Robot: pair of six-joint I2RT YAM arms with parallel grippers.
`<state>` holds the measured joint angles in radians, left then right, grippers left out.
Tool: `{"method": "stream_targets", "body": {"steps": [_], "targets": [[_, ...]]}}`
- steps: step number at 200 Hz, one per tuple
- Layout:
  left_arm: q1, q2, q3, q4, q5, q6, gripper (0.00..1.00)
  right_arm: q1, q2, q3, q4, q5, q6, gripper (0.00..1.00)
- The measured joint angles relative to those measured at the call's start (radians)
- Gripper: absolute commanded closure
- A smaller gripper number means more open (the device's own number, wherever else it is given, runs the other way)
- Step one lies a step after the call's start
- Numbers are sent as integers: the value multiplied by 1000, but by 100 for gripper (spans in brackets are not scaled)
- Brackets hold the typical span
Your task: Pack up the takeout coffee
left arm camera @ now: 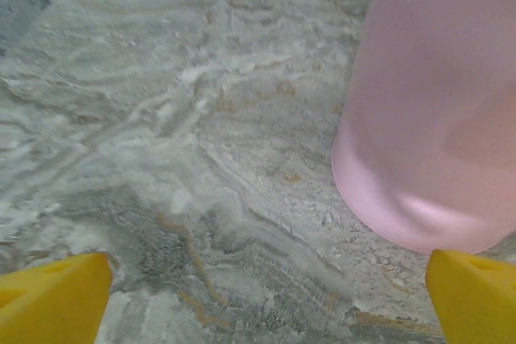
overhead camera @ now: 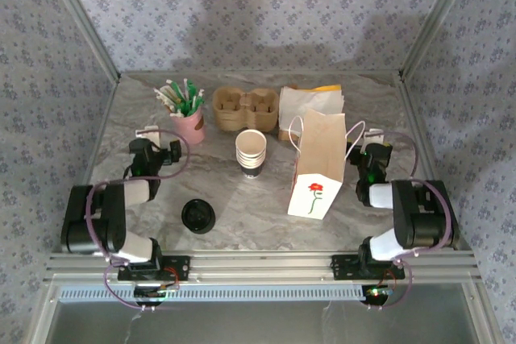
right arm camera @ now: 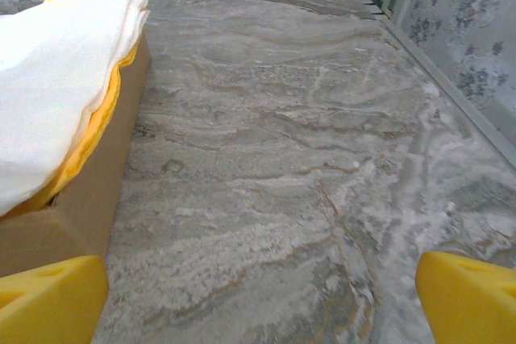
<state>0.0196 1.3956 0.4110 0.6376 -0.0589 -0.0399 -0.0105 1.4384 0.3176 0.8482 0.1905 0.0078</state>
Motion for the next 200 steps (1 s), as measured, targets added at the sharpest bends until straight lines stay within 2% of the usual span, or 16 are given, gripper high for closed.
{"method": "stream_targets", "body": {"steps": [41,63,77,94,114,128,148,173,200], "targets": [[0,-362,21,-238,-82,-27,0,-24,-311,7,-166,16,42,0],[0,-547,63,-419,-129,-87,0,-64,-491,64,-325,42,132,0],[0,-643,123,-573,-159,-177,0,-100,-599,146,-486,76,288,0],[0,-751,205,-739,-172,-308,0,-167,-690,275,-686,88,548,0],[2,-866,255,-832,-134,-430,0,-249,-734,383,-776,29,769,0],[6,-944,269,-859,-77,-523,0,-264,-744,428,-786,-22,885,0],[7,-954,303,-901,21,-629,0,-265,-731,469,-772,-88,1004,0],[5,-842,414,-1034,150,-665,1,-265,-683,560,-794,-155,1093,3],[-36,-743,539,-1180,218,-639,4,-241,-543,851,-953,-249,1062,6]]}}
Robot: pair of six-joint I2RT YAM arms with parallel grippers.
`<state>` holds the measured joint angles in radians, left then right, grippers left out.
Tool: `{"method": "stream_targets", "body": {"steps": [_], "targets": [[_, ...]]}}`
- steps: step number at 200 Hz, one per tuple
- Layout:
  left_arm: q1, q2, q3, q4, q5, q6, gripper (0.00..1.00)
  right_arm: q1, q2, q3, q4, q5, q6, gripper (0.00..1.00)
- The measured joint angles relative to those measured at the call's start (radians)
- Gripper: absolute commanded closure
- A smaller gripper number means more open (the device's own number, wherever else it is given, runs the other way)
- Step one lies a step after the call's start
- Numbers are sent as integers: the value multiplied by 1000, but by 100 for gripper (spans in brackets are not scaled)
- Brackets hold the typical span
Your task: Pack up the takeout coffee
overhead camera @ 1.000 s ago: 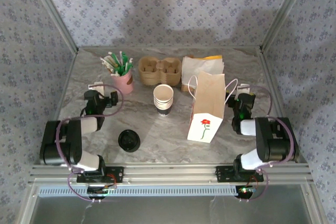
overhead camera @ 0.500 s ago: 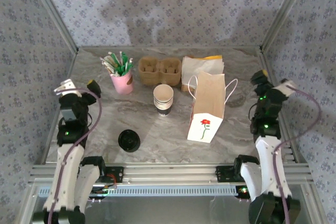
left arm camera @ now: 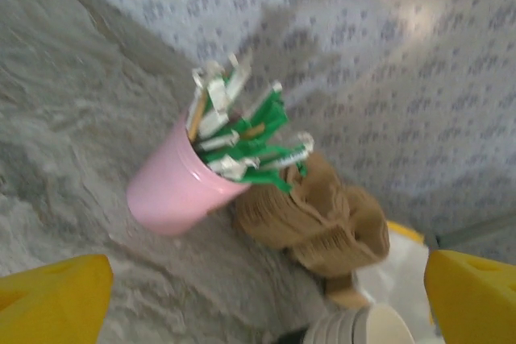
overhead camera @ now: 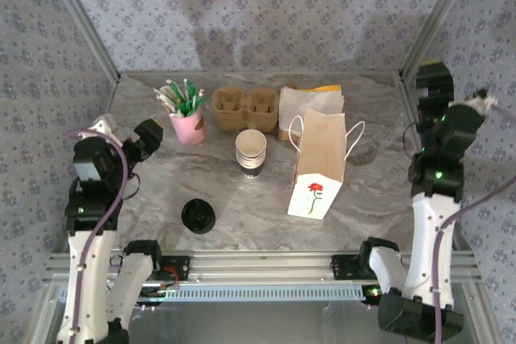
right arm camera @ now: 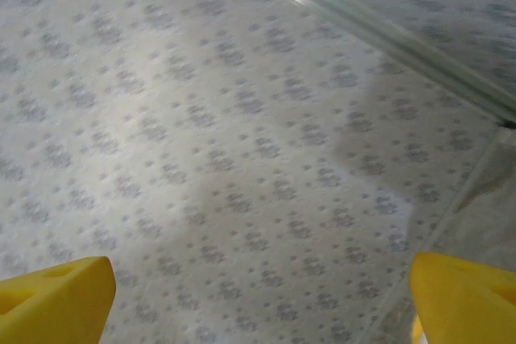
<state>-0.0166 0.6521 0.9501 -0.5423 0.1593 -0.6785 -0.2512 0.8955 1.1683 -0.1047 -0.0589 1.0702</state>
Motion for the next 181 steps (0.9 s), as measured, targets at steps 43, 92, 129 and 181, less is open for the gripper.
{"method": "stream_targets", "body": {"steps": [43,92,129,181], "targets": [[-256,180,269,-256,-61,109,8,298,246,555,-352,-29,-225,6],[-645,398,506,-538,-309,170,12,593,548,1032,-916,54,-491,2],[-844,489,546,-702,-466,142,13,681,623,1025,-1221,99,-577,7],[-902,524,545,-734,-525,129,16,735,575,817,-1341,85,-585,14]]}}
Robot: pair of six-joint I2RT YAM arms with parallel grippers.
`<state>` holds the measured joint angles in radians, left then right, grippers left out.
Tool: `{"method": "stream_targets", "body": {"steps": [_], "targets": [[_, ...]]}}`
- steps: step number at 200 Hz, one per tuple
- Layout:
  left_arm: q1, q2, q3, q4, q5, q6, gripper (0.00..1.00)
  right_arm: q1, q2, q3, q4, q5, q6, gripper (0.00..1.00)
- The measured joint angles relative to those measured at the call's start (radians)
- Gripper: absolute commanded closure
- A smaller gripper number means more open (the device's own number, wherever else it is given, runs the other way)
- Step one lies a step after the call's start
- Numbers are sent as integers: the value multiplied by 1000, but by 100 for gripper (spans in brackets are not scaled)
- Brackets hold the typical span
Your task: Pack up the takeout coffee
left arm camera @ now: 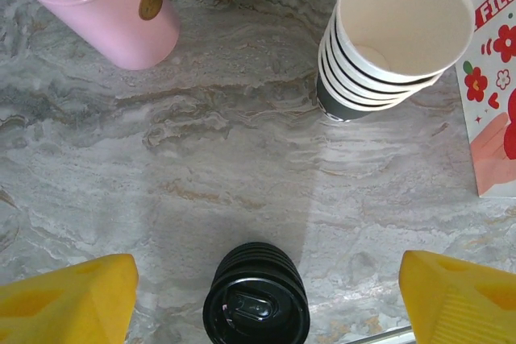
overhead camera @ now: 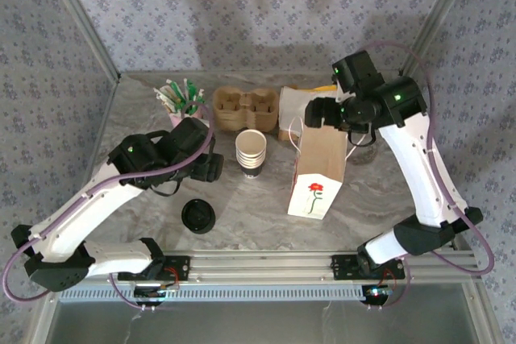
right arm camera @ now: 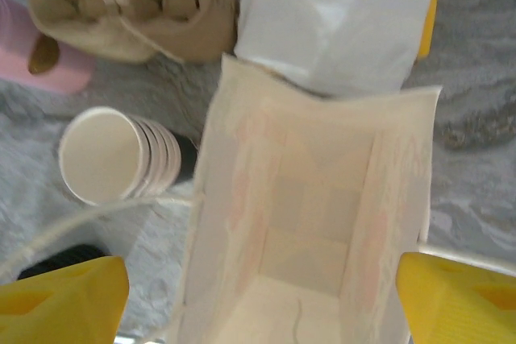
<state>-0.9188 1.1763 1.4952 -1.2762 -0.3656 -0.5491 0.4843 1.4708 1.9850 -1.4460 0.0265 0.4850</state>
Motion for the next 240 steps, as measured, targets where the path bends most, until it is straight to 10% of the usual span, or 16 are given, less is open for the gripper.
{"method": "stream_targets", "body": {"steps": [240], "targets": [[0,12,-2,47,-40,-6,10,75,-14,-254,187,-125,29,68]]}}
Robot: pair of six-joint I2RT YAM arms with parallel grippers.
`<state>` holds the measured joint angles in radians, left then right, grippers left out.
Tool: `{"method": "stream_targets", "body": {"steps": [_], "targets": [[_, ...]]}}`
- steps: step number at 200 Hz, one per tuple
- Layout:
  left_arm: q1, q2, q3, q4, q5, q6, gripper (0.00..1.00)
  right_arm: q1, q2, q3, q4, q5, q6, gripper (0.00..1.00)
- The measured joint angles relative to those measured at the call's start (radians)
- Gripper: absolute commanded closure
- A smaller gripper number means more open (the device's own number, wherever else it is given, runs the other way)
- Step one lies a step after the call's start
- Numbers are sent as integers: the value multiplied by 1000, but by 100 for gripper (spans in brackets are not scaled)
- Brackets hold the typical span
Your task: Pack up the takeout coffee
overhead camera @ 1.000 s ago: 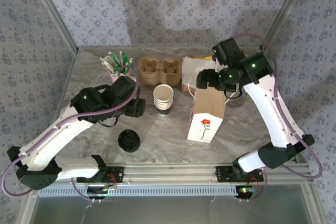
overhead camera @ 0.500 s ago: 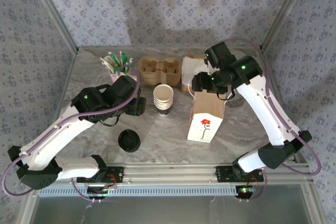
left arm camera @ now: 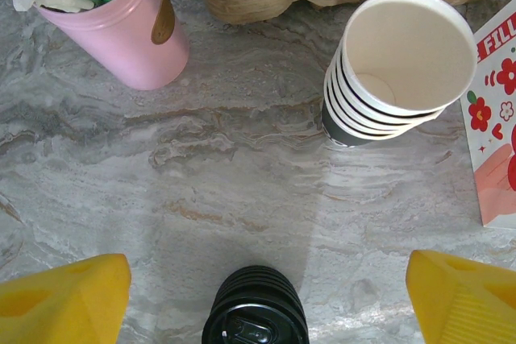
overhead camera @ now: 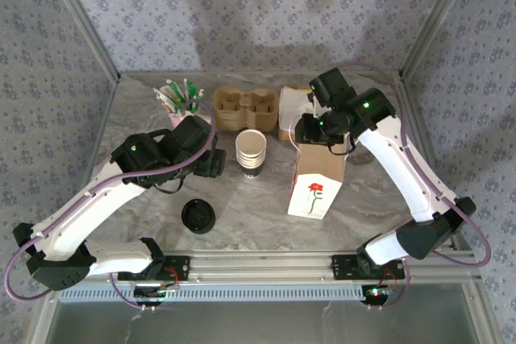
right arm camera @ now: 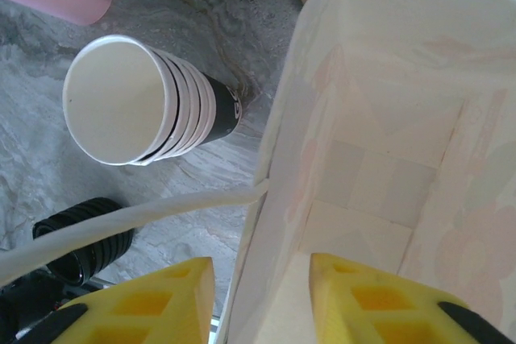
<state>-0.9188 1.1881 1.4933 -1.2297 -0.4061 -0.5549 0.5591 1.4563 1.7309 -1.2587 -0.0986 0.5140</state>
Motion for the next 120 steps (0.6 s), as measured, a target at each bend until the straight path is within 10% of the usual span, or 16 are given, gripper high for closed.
{"method": "stream_targets", "body": {"steps": [120], "targets": [[0,13,-2,3,1,0,12,38,2,0,-31,-12,-79,97]]}}
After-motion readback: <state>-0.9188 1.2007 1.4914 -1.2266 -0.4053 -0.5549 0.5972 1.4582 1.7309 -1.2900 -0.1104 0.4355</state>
